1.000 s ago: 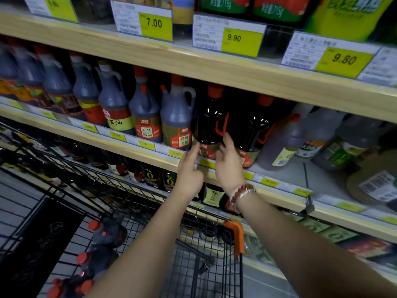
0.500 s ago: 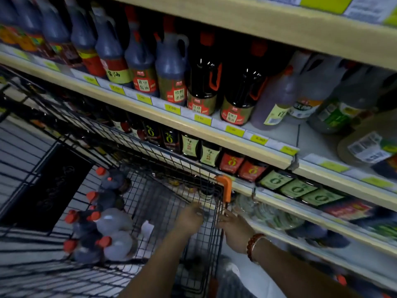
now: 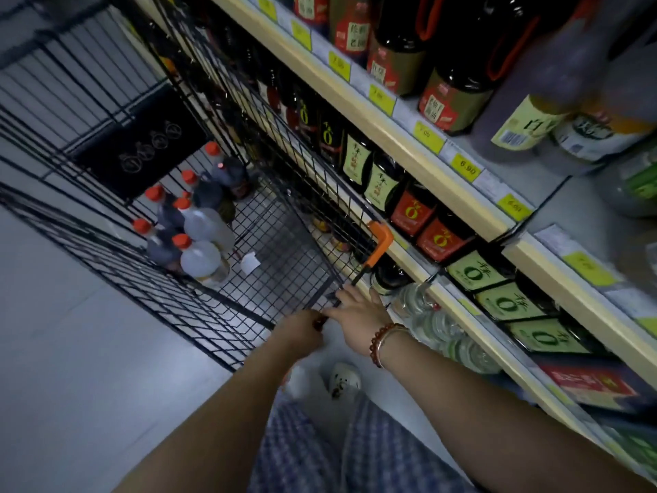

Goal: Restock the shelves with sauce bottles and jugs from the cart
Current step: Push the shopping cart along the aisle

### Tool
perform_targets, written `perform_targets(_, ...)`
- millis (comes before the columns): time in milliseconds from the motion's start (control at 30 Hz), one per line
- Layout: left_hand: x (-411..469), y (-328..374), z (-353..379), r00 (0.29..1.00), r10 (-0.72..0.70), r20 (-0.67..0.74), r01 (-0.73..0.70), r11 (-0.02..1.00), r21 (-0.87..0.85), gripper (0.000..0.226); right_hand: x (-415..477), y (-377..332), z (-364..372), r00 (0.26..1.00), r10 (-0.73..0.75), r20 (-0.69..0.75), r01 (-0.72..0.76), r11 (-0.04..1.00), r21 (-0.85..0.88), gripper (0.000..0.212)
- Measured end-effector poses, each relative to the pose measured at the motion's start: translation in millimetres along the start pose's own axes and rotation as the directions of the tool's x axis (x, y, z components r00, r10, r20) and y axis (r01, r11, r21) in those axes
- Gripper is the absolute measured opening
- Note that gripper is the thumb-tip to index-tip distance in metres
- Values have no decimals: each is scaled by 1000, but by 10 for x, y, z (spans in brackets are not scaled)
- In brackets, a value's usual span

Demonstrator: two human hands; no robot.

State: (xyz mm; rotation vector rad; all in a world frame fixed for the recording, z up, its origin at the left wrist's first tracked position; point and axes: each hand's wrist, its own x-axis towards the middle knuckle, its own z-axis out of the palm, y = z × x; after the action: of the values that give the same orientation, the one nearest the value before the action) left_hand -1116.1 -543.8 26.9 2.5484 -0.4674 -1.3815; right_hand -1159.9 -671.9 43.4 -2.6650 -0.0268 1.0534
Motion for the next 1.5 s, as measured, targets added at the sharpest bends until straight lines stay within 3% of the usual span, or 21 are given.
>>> perform_targets(100,-117,-8,124,995,-56,-82,56,998,-9,33,-47,-14,52,999,-36,9,36,999,-17,62)
perform_targets(333,-359,-169,399,988,-112,-104,106,992,-62,33,-309,-127,220,997,-66,43,66,998,-2,62)
perform_targets(533,-702,-296,802,990,-28,-139,11,992,-126,44,-594,-183,660,999,-48,-14,49,998,44,67)
perform_targets(733,-1116,-400,1334,974,48,-222,-63,996,-59,40,-964,-216,1081,1000,9,3,-10,993,117,74)
perform_targets(933,-1265,-345,1621,989,112,-94,-110,994,24,41,-1251,-75,1325,994,82,75,-87,994,69,70)
perform_targets(1233,-1388,113,2173,995,-4,100,5,1000,-13,48,-1607,439,1508,997,18,71,-2,978,-211,47)
perform_targets(1500,-1477,557,2605,955,-25,297,45,997,-62,44,-1785,768,1670,947,-26,320,127,946,-299,25)
